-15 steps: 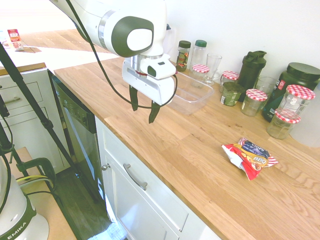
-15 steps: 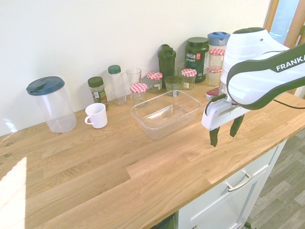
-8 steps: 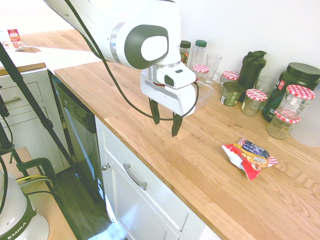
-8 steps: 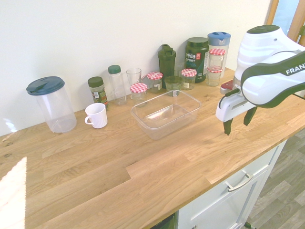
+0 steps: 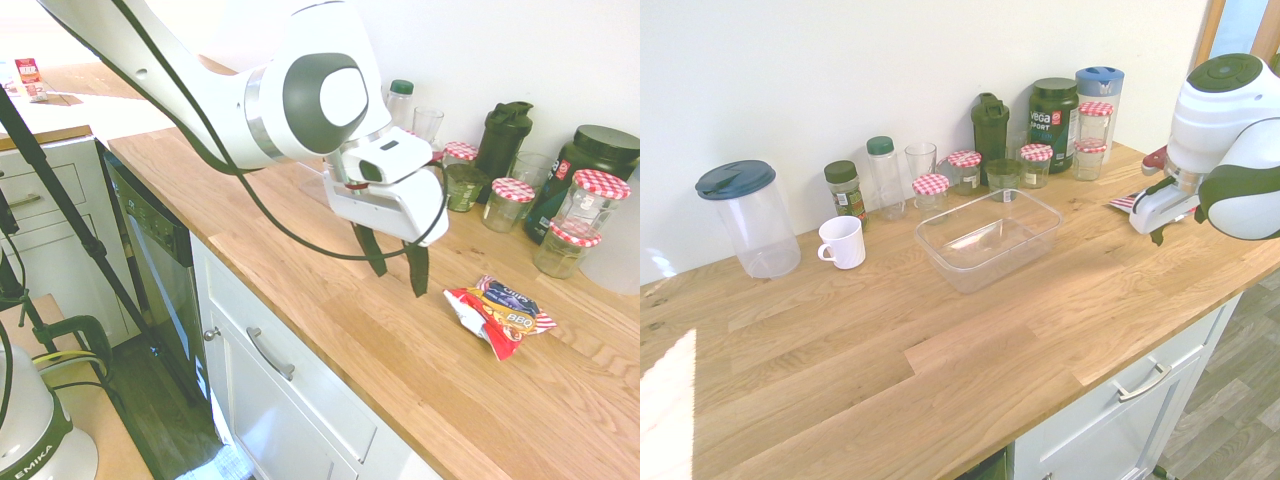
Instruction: Put the chip bag into the container
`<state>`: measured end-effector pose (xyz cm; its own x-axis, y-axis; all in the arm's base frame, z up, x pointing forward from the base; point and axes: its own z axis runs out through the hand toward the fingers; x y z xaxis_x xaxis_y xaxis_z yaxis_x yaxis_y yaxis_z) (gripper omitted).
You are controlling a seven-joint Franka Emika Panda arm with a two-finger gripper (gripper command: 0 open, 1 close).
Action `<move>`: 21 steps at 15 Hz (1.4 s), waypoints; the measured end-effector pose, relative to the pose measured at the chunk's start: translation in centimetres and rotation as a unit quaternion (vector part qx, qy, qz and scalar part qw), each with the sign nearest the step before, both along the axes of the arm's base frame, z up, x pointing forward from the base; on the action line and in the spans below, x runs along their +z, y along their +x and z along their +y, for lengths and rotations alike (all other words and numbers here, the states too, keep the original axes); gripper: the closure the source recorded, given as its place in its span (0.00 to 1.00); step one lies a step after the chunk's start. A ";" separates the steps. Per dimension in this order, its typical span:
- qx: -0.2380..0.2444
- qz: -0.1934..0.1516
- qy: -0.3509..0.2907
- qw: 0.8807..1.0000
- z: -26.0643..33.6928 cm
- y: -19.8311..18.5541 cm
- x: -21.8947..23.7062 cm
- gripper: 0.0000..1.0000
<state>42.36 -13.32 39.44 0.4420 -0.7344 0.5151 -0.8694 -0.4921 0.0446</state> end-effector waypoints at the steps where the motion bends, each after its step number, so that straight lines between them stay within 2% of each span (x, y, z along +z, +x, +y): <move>1: -0.006 -0.006 -0.010 1.000 -1.0 0.2 0.5 0.00; 6: -0.021 0.006 -0.018 1.000 -4.0 3.1 -0.9 0.00; 7: -0.022 0.010 -0.017 1.000 -4.4 3.8 -1.4 1.00; 11: -0.021 0.016 -0.017 1.000 -5.1 5.3 -2.2 1.00; 21: -0.023 0.024 -0.018 0.999 -5.1 6.3 -3.8 1.00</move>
<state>48.68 -18.42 35.60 0.4330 -0.7365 0.5197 -0.8877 -0.4486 0.1038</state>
